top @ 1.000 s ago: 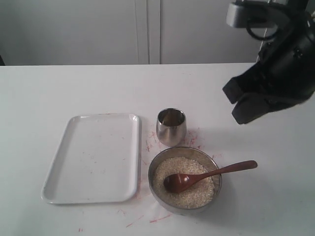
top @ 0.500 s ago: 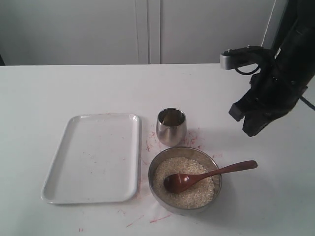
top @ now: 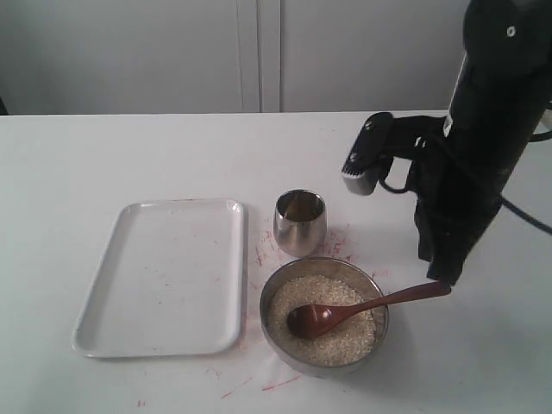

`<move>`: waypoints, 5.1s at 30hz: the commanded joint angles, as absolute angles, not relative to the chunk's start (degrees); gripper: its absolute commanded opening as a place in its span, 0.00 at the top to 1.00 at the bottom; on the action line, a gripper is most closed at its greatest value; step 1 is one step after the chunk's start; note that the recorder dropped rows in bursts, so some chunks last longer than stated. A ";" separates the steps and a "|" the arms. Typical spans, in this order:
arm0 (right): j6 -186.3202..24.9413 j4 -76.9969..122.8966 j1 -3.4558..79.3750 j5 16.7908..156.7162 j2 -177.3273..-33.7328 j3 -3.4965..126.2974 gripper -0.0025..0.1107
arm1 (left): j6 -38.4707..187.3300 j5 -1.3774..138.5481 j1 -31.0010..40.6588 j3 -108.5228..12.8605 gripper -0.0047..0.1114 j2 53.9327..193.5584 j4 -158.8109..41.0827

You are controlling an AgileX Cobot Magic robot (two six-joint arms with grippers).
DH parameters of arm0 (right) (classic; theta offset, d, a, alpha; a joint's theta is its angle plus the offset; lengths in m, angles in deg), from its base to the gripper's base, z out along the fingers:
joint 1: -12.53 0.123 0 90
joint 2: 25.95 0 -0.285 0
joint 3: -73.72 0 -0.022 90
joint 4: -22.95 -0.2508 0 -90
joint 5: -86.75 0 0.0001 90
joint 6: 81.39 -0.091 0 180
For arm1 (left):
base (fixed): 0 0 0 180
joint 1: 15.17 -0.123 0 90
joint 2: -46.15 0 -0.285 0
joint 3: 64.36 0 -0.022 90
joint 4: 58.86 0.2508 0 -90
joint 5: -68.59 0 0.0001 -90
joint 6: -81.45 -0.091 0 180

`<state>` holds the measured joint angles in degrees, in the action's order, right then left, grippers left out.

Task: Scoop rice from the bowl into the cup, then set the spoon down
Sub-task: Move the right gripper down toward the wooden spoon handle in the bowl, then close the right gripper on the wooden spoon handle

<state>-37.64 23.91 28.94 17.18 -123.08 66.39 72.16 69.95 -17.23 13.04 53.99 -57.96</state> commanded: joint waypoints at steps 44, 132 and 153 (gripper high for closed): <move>-11.54 25.74 34.18 22.11 -118.86 57.03 0.52 | 72.24 69.83 -17.17 12.86 0.84 53.93 -58.35; -23.64 28.62 34.18 31.66 -129.31 57.03 0.64 | 72.24 69.83 -17.17 12.86 0.84 53.93 -58.35; -25.03 28.75 34.18 30.14 -129.31 57.03 0.88 | 72.24 69.83 -17.17 12.86 0.84 53.93 -58.35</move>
